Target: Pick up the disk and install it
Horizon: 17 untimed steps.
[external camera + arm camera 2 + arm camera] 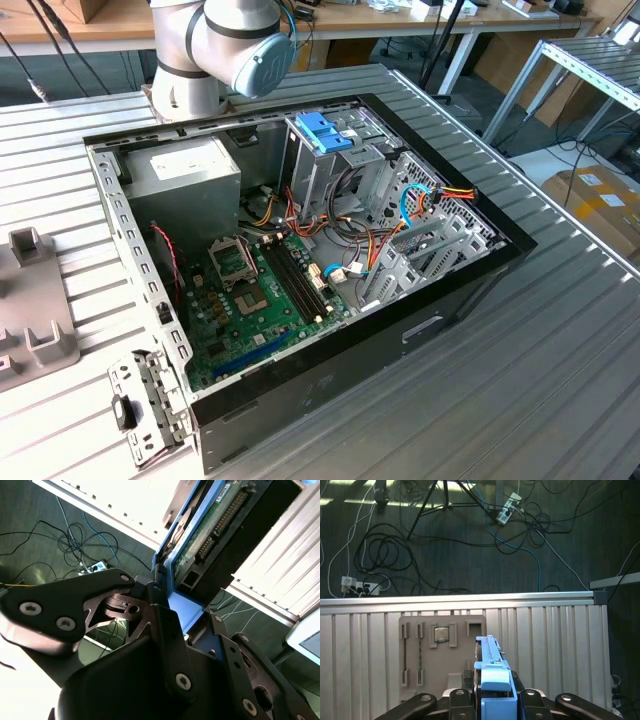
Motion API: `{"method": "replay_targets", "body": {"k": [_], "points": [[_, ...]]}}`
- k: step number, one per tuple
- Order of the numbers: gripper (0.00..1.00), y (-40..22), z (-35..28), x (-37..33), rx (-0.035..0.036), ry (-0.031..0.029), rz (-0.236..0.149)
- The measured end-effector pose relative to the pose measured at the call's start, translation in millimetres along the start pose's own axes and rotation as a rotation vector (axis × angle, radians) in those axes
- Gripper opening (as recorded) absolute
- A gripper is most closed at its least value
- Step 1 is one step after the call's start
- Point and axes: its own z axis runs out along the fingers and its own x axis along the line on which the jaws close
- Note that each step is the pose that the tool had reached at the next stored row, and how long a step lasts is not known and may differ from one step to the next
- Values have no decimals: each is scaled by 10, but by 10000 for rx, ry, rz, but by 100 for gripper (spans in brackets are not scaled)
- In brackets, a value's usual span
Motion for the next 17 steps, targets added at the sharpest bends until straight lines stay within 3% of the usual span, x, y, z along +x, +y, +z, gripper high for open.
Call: {"method": "replay_targets", "body": {"k": [17], "points": [[37,-40,-6,46,3,31,2]]}}
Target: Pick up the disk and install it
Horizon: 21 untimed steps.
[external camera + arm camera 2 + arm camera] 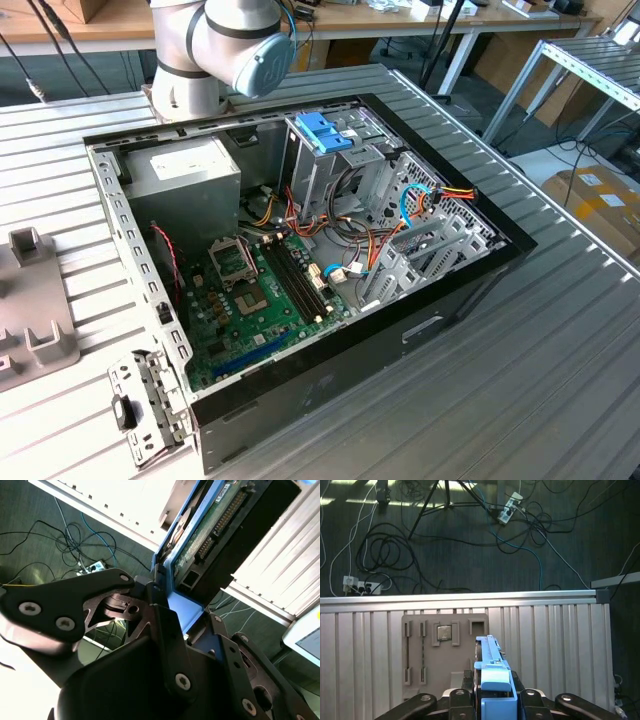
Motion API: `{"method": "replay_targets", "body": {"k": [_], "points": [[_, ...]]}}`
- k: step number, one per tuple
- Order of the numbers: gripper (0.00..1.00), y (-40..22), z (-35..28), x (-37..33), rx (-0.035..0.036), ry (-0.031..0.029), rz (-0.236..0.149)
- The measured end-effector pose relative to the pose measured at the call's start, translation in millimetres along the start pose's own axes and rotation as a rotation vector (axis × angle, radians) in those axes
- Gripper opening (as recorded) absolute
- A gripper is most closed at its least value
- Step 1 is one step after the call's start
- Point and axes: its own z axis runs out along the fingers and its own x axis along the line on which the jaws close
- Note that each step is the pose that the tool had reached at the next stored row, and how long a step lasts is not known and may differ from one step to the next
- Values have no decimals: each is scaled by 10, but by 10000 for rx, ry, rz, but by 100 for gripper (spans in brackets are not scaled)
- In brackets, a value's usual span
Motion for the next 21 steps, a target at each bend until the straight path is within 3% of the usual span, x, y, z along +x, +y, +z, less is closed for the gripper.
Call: {"method": "replay_targets", "body": {"k": [9,12,21], "points": [[37,-30,-3,13,0,13,0],[37,-147,-12,40,1,45,2],[37,-164,-13,42,1,50,2]]}}
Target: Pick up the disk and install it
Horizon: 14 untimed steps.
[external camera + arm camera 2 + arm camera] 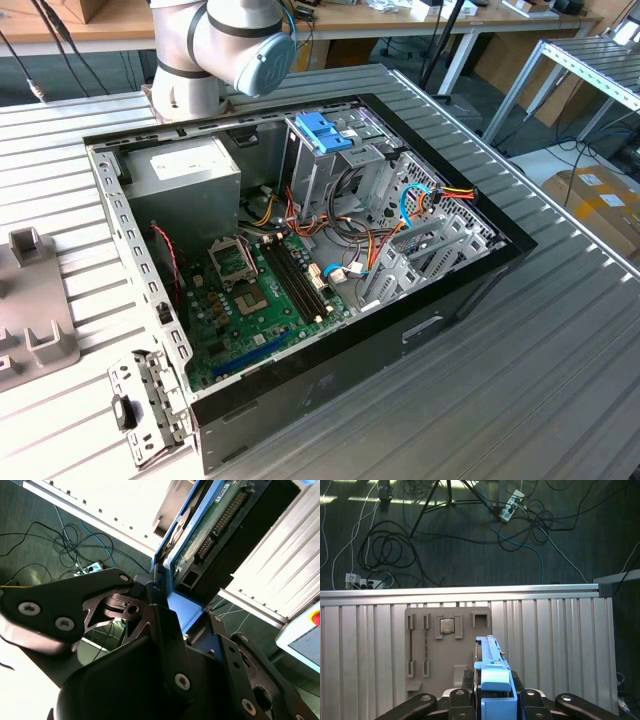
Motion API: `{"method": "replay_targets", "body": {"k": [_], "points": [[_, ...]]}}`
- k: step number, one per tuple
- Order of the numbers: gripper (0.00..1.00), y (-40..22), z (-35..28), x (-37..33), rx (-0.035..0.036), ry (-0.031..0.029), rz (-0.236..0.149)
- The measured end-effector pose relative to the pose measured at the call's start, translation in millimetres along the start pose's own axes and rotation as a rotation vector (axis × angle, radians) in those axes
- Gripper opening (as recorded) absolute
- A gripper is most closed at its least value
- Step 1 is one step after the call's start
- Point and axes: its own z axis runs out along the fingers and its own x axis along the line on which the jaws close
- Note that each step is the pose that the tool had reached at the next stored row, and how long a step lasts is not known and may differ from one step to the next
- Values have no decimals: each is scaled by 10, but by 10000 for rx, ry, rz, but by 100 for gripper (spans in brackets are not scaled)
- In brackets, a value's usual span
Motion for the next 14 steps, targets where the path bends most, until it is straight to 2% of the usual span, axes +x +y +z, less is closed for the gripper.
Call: {"method": "replay_targets", "body": {"k": [14], "points": [[37,-30,-1,6,1,-1,0]]}}
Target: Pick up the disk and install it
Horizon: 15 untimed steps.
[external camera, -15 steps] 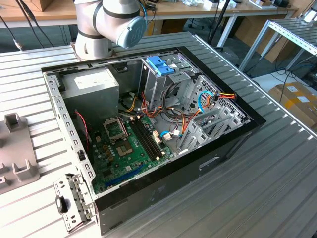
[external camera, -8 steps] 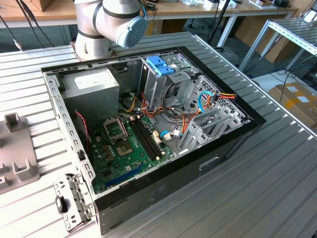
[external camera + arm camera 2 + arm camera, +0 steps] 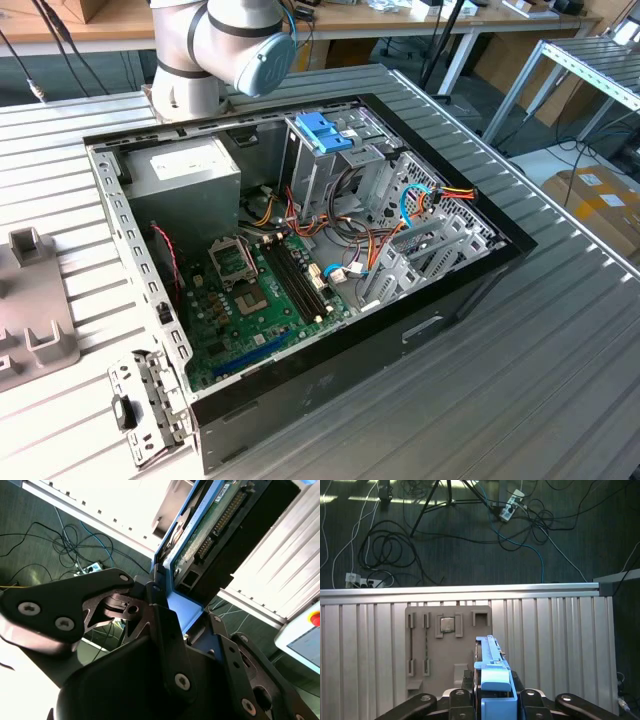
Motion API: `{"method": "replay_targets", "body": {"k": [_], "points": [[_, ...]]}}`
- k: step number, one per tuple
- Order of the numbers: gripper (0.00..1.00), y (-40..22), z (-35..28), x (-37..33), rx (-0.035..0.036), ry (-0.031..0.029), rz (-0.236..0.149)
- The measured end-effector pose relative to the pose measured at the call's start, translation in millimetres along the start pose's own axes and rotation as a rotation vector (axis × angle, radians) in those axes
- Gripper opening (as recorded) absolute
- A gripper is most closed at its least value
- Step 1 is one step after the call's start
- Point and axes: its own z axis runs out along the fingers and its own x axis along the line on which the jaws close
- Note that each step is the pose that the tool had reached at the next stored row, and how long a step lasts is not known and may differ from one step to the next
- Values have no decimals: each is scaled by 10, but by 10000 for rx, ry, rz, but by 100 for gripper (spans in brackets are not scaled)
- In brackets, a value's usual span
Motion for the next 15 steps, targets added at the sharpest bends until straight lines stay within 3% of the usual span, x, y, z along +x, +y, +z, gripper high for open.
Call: {"method": "replay_targets", "body": {"k": [15], "points": [[37,-29,-3,15,0,0,0]]}}
